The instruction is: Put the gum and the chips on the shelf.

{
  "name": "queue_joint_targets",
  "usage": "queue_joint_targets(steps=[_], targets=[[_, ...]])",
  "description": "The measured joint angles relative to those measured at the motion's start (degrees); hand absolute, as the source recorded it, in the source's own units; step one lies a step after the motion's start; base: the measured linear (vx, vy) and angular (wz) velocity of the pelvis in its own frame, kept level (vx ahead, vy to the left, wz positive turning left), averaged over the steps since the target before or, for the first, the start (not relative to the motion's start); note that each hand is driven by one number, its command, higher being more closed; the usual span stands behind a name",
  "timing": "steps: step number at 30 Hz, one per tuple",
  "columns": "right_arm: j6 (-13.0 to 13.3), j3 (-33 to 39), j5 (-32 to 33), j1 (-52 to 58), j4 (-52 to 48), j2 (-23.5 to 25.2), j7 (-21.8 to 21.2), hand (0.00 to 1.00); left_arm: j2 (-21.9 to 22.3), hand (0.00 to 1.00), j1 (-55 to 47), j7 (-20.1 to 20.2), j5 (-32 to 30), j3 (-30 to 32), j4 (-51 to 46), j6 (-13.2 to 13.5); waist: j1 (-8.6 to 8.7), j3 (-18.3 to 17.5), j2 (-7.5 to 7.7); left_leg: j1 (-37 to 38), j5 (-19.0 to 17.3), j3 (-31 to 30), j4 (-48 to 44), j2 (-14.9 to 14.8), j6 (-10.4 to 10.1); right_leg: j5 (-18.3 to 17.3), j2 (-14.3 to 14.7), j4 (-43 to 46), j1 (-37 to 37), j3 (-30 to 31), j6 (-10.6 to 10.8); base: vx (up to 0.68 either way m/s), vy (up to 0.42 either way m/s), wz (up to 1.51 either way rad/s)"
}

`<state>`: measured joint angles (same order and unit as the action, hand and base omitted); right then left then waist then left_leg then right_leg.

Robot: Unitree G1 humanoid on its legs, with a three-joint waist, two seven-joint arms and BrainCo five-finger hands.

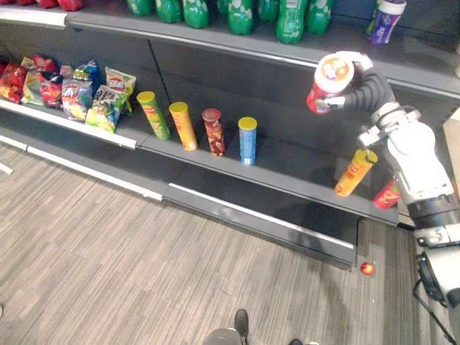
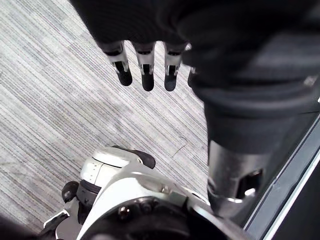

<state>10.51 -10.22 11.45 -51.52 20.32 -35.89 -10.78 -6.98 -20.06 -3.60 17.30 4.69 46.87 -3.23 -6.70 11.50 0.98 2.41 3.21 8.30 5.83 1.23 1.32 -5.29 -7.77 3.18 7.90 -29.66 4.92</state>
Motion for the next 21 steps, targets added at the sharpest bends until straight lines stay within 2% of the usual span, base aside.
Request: queue_joint_targets(steps=[4, 6, 12, 15, 19, 21], targets=[[-0.7, -2.0, 0.1, -4.2, 2.7, -1.1, 0.5, 1.00, 0.0, 0.00, 0.1, 0.0, -0.2, 0.0, -0.1, -0.8, -0.44, 0.3, 0.01, -0.1, 0.5, -0.4, -0.1, 0.0, 0.4, 0.0, 0.0, 0.0, 0.1, -0.4, 0.0, 0.00, 0.001, 0.05], [-1.9, -2.1, 1.0, -6.4, 4.3, -1.9, 1.7, 1.00, 0.0, 0.00, 0.2, 0.0, -0.5, -0.3, -0.6, -0.7, -1.33, 0.6, 0.04, -0.1, 0.7, -0.6, -0.3, 0.0, 0.3, 0.0, 0.0, -0.1, 0.1, -0.5, 0.0, 0.00, -0.002, 0.02], [-4.9, -3.5, 2.8, -12.8, 11.4, -2.0, 4.3, 1.00, -0.2, 0.00, 0.2, -0.2, -0.6, -1.0, -1.3, -0.8, -1.66, 1.7, -0.02, -0.2, 1.0, -1.2, -0.3, 0.0, 0.3, 0.0, 0.2, -0.1, 0.3, -1.1, 0.0, -0.01, -0.003, 0.04], [-5.3, -3.9, 4.5, -14.6, 13.9, -2.0, 4.8, 1.00, -0.2, 0.00, 0.2, -0.2, -0.6, -1.0, -1.6, -1.0, -2.08, 2.1, -0.10, -0.3, 1.0, -1.2, -0.3, -0.1, 0.3, 0.0, 0.2, -0.1, 0.3, -1.2, 0.0, 0.00, 0.000, 0.00], [-5.6, -3.9, 4.9, -18.1, 16.8, -3.9, 7.8, 1.00, -0.6, 0.00, 1.2, -0.2, -0.5, -1.0, -2.0, -1.1, -3.03, 4.4, -0.12, -0.5, 1.0, -1.3, -0.3, -0.2, 0.2, 0.0, 0.3, 0.1, 0.2, -1.2, -0.1, -0.01, 0.001, 0.01], [-6.7, -3.9, 5.0, -19.5, 17.9, -4.4, 9.1, 1.00, -0.6, 0.00, 1.5, -0.2, -0.5, -1.0, -2.0, -1.1, -3.19, 4.7, -0.05, -1.2, 1.0, -1.3, -0.3, -0.3, 0.2, 0.0, 0.4, 0.1, -0.3, -1.4, -0.1, -0.02, 0.004, 0.05]])
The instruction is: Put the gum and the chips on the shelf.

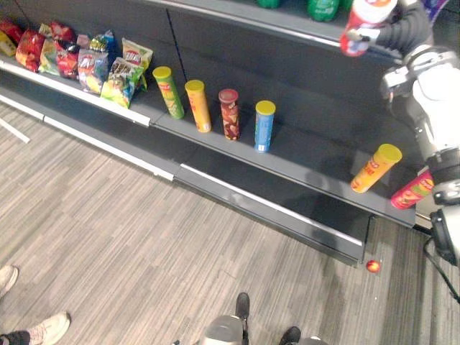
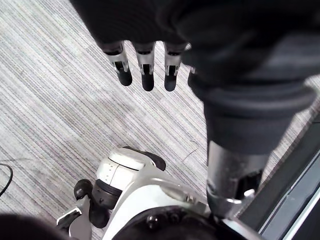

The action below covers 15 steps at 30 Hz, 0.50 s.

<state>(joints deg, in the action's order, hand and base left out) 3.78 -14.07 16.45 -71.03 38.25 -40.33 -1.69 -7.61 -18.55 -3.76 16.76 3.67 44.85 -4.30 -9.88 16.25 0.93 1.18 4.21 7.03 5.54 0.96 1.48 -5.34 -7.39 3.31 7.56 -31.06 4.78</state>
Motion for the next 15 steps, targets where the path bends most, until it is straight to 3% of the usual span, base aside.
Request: queue_joint_targets(steps=[15], targets=[[-4.0, 0.0, 2.2, -8.6, 5.4, -2.6, 6.6, 1.00, -0.7, 0.00, 1.6, -0.3, 0.0, -1.7, -2.0, 0.4, -1.18, 4.4, -0.16, -1.4, 0.3, 0.3, -0.1, -0.6, -0.4, -0.7, 0.1, 1.8, -2.4, 0.4, -1.1, 0.00, 0.000, -0.01]])
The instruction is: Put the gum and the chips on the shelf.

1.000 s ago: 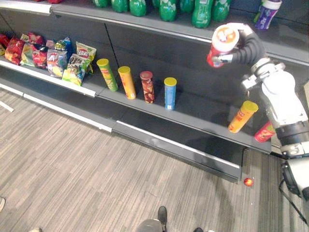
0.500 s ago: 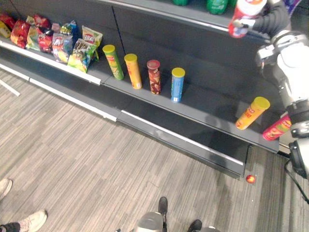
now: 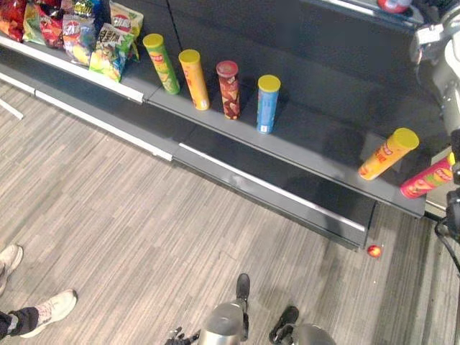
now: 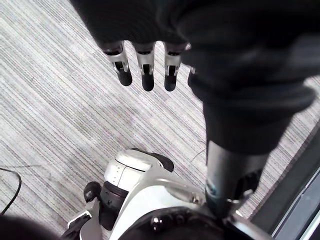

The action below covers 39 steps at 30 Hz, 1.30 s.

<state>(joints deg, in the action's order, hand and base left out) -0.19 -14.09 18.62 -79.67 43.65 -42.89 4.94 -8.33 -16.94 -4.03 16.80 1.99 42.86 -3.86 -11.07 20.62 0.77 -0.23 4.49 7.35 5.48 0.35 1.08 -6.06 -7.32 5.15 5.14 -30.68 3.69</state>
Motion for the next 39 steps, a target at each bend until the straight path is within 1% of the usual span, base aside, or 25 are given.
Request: queue_joint_targets(steps=[4, 5, 10, 19, 22, 28, 29, 32, 35, 39], targets=[[-1.0, 0.1, 0.0, -0.6, 0.0, -0.1, 1.8, 1.00, -0.1, 0.00, 0.5, -0.1, 0.0, -0.1, 0.0, 0.3, 0.00, 1.1, -0.02, -0.2, -0.3, 0.1, -0.5, -0.1, -0.2, 0.0, -0.1, 0.3, -0.1, 0.6, -0.1, 0.00, 0.000, 0.00], [-1.1, 0.1, 0.0, -0.8, 0.0, -0.4, 2.2, 1.00, -0.1, 0.00, 1.1, -0.2, 0.0, -0.3, 0.0, 0.4, -0.13, 1.5, -0.08, -1.3, -1.3, 0.3, -2.7, -0.2, -0.3, -0.1, -0.2, 0.8, -0.6, 1.2, -0.1, -0.01, 0.031, -0.04], [-2.2, 0.1, 0.0, -1.2, 0.5, -1.4, 2.3, 1.00, -0.1, 0.00, 1.2, -0.2, 0.1, -0.7, -0.3, 1.1, -0.02, 2.2, -0.28, -1.9, -1.8, 1.4, -4.0, -0.3, -0.3, -0.1, -0.4, 1.1, -1.0, 1.9, -0.2, -0.01, 0.016, -0.09], [-1.8, 0.2, -0.1, -1.2, 2.3, -1.9, 2.1, 1.00, -0.3, 0.00, 1.2, -0.2, 0.4, -1.4, -0.3, 1.3, 0.07, 2.3, -0.40, -1.6, -1.7, 2.0, -3.6, -0.4, -0.3, -0.1, -0.4, 1.1, -1.1, 2.4, -0.2, -0.01, 0.002, -0.02], [-1.1, 0.2, -0.2, -1.2, 2.3, -1.9, 2.0, 1.00, -0.4, 0.00, 1.2, -0.2, 0.4, -1.7, -0.3, 1.4, 0.02, 2.3, -0.37, -1.6, -1.6, 2.6, -3.5, -0.5, -0.1, -0.1, -0.4, 1.4, -1.6, 2.9, -0.2, 0.02, 0.006, -0.08], [-0.4, 0.2, -0.5, -1.0, 2.9, -2.3, 1.9, 1.00, -0.5, 0.00, 1.2, -0.3, 0.4, -1.9, -0.3, 1.5, 0.11, 2.3, -0.37, -1.4, -1.4, 2.9, -3.3, -0.5, 0.0, -0.1, -0.6, 1.8, -1.8, 3.1, -0.2, 0.01, 0.003, -0.03], [-0.3, 0.2, -0.6, -1.0, 3.0, -2.3, 1.9, 0.00, -0.5, 0.00, 1.2, -0.3, 0.4, -2.0, -0.3, 1.5, 0.11, 2.3, -0.37, -1.4, -1.3, 2.9, -3.2, -0.4, -0.1, -0.1, -0.6, 1.9, -1.8, 3.1, -0.2, 0.00, 0.000, 0.00], [0.2, 0.1, -0.7, -0.8, 4.2, -2.3, 1.9, 0.00, -0.7, 0.00, 1.2, -0.3, 0.4, -2.2, -0.2, 1.5, 0.13, 2.2, -0.34, -0.6, -0.6, 2.9, -1.5, -0.3, -0.4, -0.1, -0.6, 2.0, -1.8, 3.1, -0.2, 0.00, 0.000, 0.00], [1.0, 0.1, -0.8, -0.2, 4.3, -3.0, 2.0, 0.00, -0.7, 0.00, 1.2, -0.3, 0.4, -2.2, -0.2, 1.7, 0.12, 2.2, -0.30, -0.4, -0.2, 2.8, -0.8, -0.2, -0.2, -0.1, -0.6, 2.0, -1.9, 3.1, -0.2, 0.00, 0.000, 0.00], [1.0, 0.1, -0.9, 0.2, 4.3, -3.4, 1.9, 0.00, -0.7, 0.00, 1.2, -0.2, 0.4, -2.2, -0.1, 1.9, 0.16, 2.2, -0.25, -0.2, 0.2, 2.8, -0.2, -0.2, -0.1, -0.1, -0.6, 2.1, -2.0, 3.1, -0.2, 0.00, 0.000, 0.00]])
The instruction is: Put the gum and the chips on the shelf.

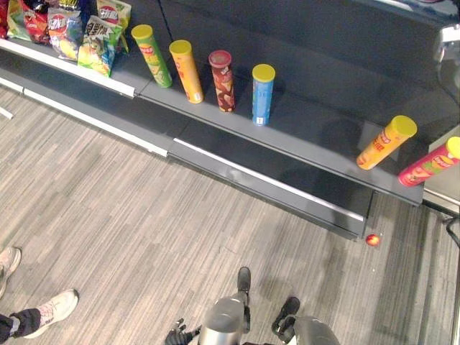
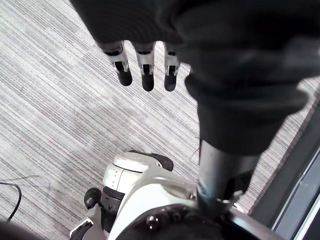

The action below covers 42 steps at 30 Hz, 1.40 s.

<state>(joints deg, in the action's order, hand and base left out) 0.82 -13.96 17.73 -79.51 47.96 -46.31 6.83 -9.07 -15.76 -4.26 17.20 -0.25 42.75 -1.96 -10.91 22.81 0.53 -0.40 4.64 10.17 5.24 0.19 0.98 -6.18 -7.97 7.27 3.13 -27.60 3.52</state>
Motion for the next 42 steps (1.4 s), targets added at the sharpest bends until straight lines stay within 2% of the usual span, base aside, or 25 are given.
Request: queue_joint_targets(steps=[8, 21, 24, 28, 33, 42], targets=[[0.7, 0.0, 0.0, 0.5, 0.2, 0.0, -0.4, 0.00, -0.1, 0.00, 0.0, 0.1, 0.0, -0.4, 0.1, 0.0, 0.08, -0.1, 0.26, 0.1, 0.3, 0.0, 0.0, 0.0, 0.1, 0.0, 0.0, 0.0, 0.0, 0.0, 0.0, 0.00, 0.000, 0.00], [1.3, -0.1, 0.1, 1.9, 2.5, 0.0, 0.4, 0.00, -0.7, 0.00, -0.3, -0.5, 0.0, -0.5, 0.4, 0.0, 0.75, -1.1, 1.66, 0.9, 0.6, 0.2, 0.2, -0.1, -0.2, 0.0, 0.1, -0.1, 0.5, 0.2, 0.0, 0.00, 0.000, 0.00], [2.5, -0.1, 0.1, 2.1, 2.4, 0.0, 1.2, 0.00, -0.8, 0.00, -0.4, -0.7, 0.0, -0.5, 0.8, 0.0, 1.45, -1.4, 1.77, 1.7, 0.6, 0.5, 0.2, -0.3, -0.2, 0.1, 0.3, -0.5, 1.3, 0.6, 0.0, 0.01, -0.005, -0.06], [4.1, 0.0, 0.2, 2.1, 2.4, 0.0, 2.9, 0.00, -0.8, 0.00, -1.1, -1.3, -0.2, -0.4, 0.9, 0.1, 1.59, -4.5, 2.10, 1.7, 0.5, 1.5, 0.3, -1.0, -0.4, 0.8, 1.4, -2.3, 1.5, 1.4, -0.3, 0.01, -0.029, -0.14], [6.6, 0.0, 0.3, 2.1, 1.1, 0.0, 4.4, 0.00, -0.7, 0.00, -2.2, -2.0, -0.5, -0.2, 2.8, 0.1, 2.81, -6.9, 2.39, 2.1, 0.5, 1.6, 0.6, -1.7, -0.8, 1.4, 2.5, -4.3, 2.8, 1.4, -0.6, 0.01, -0.037, -0.03], [12.1, 0.1, 1.3, 2.1, -7.6, -2.1, 4.6, 0.00, -0.7, 0.00, -2.5, -1.7, -2.3, 0.7, 5.3, 0.2, 3.16, -10.4, 2.80, 2.8, 0.3, 2.8, 0.7, -2.4, -1.1, 3.4, 4.0, -8.6, 4.5, 2.6, -0.8, 0.02, -0.012, -0.07]])
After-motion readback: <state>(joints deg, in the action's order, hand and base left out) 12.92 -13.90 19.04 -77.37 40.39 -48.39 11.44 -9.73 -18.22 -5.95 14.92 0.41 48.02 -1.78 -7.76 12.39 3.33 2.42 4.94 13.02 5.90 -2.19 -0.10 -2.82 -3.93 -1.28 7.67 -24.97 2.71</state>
